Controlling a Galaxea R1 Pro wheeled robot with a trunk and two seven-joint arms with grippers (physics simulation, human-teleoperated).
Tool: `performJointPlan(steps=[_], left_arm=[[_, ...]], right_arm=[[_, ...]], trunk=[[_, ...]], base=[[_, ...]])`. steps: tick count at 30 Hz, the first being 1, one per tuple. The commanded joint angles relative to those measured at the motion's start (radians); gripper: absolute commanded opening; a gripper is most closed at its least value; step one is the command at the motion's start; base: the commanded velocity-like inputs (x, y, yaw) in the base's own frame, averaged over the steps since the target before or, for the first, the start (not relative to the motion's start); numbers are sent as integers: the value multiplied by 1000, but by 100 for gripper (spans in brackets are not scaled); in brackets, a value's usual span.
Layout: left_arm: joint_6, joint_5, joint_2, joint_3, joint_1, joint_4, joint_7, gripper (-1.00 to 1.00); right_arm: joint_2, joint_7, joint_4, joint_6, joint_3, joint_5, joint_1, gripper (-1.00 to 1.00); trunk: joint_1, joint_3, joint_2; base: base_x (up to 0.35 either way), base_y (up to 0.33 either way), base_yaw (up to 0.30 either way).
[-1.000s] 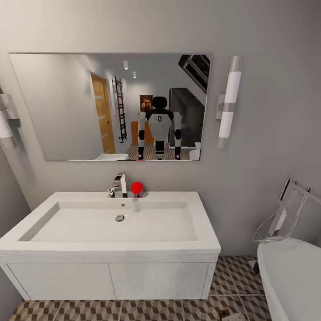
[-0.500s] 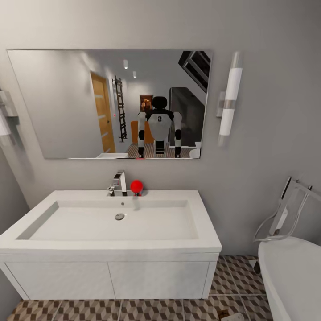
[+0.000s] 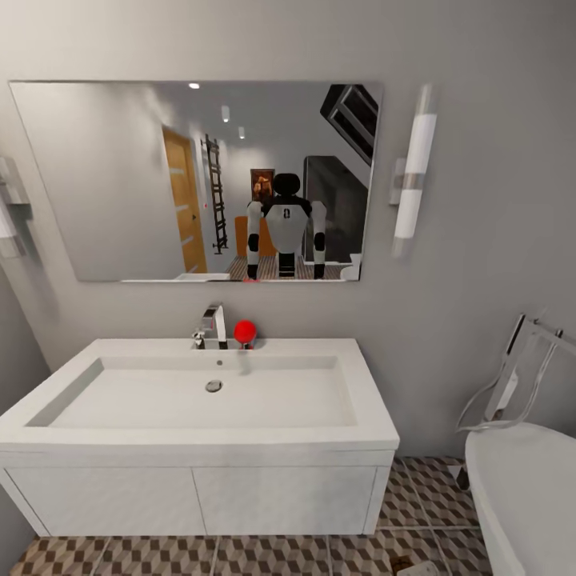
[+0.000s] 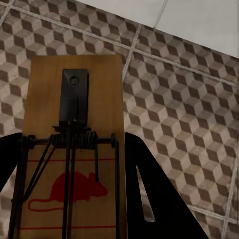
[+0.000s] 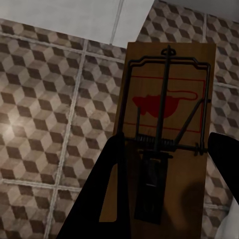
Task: Take the four mousetraps from the cabinet in the bathroom and place them on the bathroom floor. Make sure all four end up on the same floor surface, and ensure that at least two of them are either under or directly next to the same bathroom sink.
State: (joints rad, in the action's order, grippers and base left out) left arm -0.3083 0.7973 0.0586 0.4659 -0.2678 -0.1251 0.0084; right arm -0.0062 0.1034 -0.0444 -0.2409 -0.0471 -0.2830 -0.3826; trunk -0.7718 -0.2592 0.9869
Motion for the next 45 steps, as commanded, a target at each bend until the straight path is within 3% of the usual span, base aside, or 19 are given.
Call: performJointPlan(steps=[1, 34, 45], left_arm=[[0, 5, 1, 8, -1, -2, 4, -100], [0, 3, -2, 10, -1, -5, 8, -100], [2, 3, -3, 11, -1, -5, 9, -100]], right_arm=[[0, 4, 1, -3, -5, -10, -1, -100], [0, 4, 0, -6, -5, -10, -1, -100], [0, 4, 0, -6, -5, -10, -1, -100]], trunk=[[-4, -5, 8], [-131, -108, 239], [-173, -142, 316]], base=[[0, 0, 0], [1, 0, 0], [196, 155, 0]])
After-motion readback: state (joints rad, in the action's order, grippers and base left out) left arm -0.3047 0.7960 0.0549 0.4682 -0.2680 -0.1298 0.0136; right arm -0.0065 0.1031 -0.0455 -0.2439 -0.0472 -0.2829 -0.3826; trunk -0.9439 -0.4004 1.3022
